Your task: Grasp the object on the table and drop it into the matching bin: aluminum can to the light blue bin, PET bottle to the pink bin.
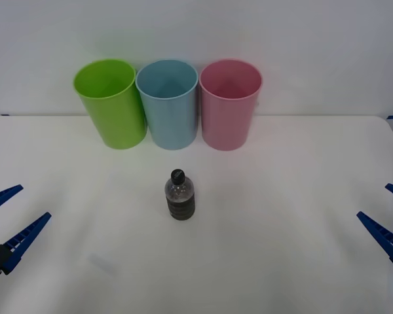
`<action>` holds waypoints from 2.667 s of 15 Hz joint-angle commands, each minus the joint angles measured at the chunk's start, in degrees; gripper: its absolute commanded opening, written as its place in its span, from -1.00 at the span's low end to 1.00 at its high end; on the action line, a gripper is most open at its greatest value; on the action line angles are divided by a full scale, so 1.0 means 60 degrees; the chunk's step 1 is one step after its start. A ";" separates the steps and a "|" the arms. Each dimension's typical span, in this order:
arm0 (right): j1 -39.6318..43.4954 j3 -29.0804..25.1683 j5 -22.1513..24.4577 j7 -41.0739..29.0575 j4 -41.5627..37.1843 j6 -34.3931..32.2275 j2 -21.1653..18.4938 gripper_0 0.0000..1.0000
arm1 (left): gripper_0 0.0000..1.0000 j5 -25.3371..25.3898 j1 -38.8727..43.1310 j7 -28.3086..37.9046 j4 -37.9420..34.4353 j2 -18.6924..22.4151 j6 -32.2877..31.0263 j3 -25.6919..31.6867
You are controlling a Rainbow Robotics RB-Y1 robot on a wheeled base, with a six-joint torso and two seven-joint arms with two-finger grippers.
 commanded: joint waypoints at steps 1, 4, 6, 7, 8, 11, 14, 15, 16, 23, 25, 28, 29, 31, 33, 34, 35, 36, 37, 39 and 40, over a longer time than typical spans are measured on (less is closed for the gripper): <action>0.0000 0.0000 0.0000 0.0000 0.0000 0.0000 0.0000 1.00 | 1.00 0.0000 0.0000 0.0000 0.0000 0.0000 0.0000 0.0000; 0.0065 0.0034 0.0135 0.0000 0.0087 0.0021 -0.0049 1.00 | 1.00 0.0000 0.0000 0.0000 0.0000 0.0000 0.0000 0.0000; 0.0051 0.0210 0.0135 0.0029 0.0087 0.0036 -0.0210 1.00 | 1.00 0.0000 0.0000 0.0000 0.0000 0.0000 0.0000 0.0000; 0.0065 0.0371 0.0150 0.0073 0.0087 0.0036 -0.0283 1.00 | 1.00 0.0000 0.0000 0.0000 0.0000 0.0000 0.0000 0.0000; 0.0065 0.0547 0.0150 0.0103 0.0101 0.0036 -0.0356 1.00 | 1.00 0.0000 0.0000 0.0000 0.0000 0.0000 0.0000 0.0000; 0.0065 0.1191 0.0150 0.0264 0.0233 0.0050 -0.0635 1.00 | 1.00 0.0000 0.0000 0.0000 0.0000 0.0000 0.0000 0.0000; 0.0065 0.1572 0.0267 0.0440 0.0262 0.0080 -0.0664 1.00 | 1.00 0.0000 0.0000 0.0000 0.0000 0.0000 0.0000 0.0000; 0.0051 0.1733 0.0267 0.0513 0.0262 0.0138 -0.0664 1.00 | 1.00 0.0000 0.0000 0.0000 0.0000 0.0000 0.0000 0.0000; 0.0021 0.1880 0.0311 0.0586 0.0248 0.0197 -0.0664 1.00 | 1.00 0.0000 0.0000 0.0000 0.0000 0.0000 0.0000 0.0000; -0.0345 0.2979 0.0545 0.1055 0.0248 0.0592 -0.0664 1.00 | 1.00 0.0000 0.0000 0.0000 0.0000 0.0000 0.0000 0.0000; -0.0462 0.3418 0.0560 0.1216 0.0248 0.0973 -0.0664 1.00 | 1.00 0.0000 0.0000 0.0000 0.0000 0.0000 0.0000 0.0000; -0.0696 0.4150 0.0560 0.1465 0.0262 0.1706 -0.0664 1.00 | 1.00 0.0000 0.0000 0.0000 0.0000 0.0000 0.0000 0.0000; -0.0770 0.4399 0.0560 0.1538 0.0248 0.1955 -0.0664 1.00 | 1.00 0.0000 0.0000 0.0000 0.0000 0.0000 0.0000 0.0000; -0.0931 0.4927 0.0560 0.1685 0.0262 0.2482 -0.0664 1.00 | 1.00 0.0000 0.0000 0.0000 0.0000 0.0000 0.0000 0.0000; -0.1121 0.5381 0.0560 0.1816 0.0262 0.2980 -0.0664 1.00 | 1.00 0.0000 0.0000 0.0000 0.0000 0.0000 0.0000 0.0000; -0.1194 0.5601 0.0560 0.1860 0.0248 0.3229 -0.0664 1.00 | 1.00 0.0000 0.0000 0.0000 0.0000 0.0000 0.0000 0.0000; -0.1268 0.5776 0.0560 0.1919 0.0248 0.3464 -0.0635 1.00 | 1.00 0.0000 0.0000 0.0000 0.0000 0.0000 0.0000 0.0000; -0.1341 0.5952 0.0560 0.1963 0.0262 0.3683 -0.0605 1.00 | 1.00 0.0000 0.0000 0.0000 0.0000 0.0000 0.0000 0.0000; -0.1429 0.6216 0.0560 0.2051 0.0262 0.4020 -0.0591 1.00 | 1.00 0.0000 0.0000 0.0000 0.0000 0.0000 0.0000 0.0000; -0.1575 0.6611 0.0560 0.2139 0.0248 0.4474 -0.0576 1.00 | 1.00 0.0000 0.0000 0.0000 0.0000 0.0000 0.0000 0.0000; -0.1663 0.6831 0.0560 0.2197 0.0248 0.4709 -0.0547 1.00 | 1.00 0.0000 0.0000 0.0000 0.0000 0.0000 0.0000 0.0000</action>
